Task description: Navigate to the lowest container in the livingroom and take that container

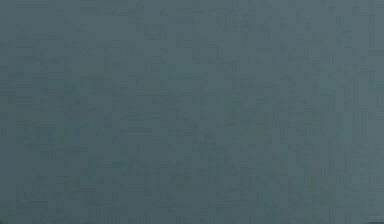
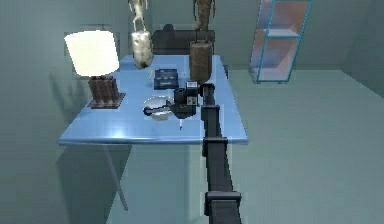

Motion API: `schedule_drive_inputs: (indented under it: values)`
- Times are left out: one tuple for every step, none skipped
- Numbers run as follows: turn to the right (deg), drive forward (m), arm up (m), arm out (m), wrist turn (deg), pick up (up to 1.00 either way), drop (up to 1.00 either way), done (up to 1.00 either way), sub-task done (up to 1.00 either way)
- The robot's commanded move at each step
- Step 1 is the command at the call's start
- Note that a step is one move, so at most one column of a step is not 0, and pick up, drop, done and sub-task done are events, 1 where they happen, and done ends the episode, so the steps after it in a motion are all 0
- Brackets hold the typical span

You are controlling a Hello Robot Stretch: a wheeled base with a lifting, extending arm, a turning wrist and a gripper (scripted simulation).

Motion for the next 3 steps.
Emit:
schedule_drive_inputs:
  values:
    - [0.0, 0.0, 0.0, 0.0, 0.0, 1.0, 0.0, 0.0, 0.0]
    - [0.0, 0.0, 0.1, 0.0, 0.0, 0.0, 0.0, 0.0, 0.0]
    - [0.0, 0.0, 0.0, 0.0, 0.0, 0.0, 0.0, 1.0, 0.0]
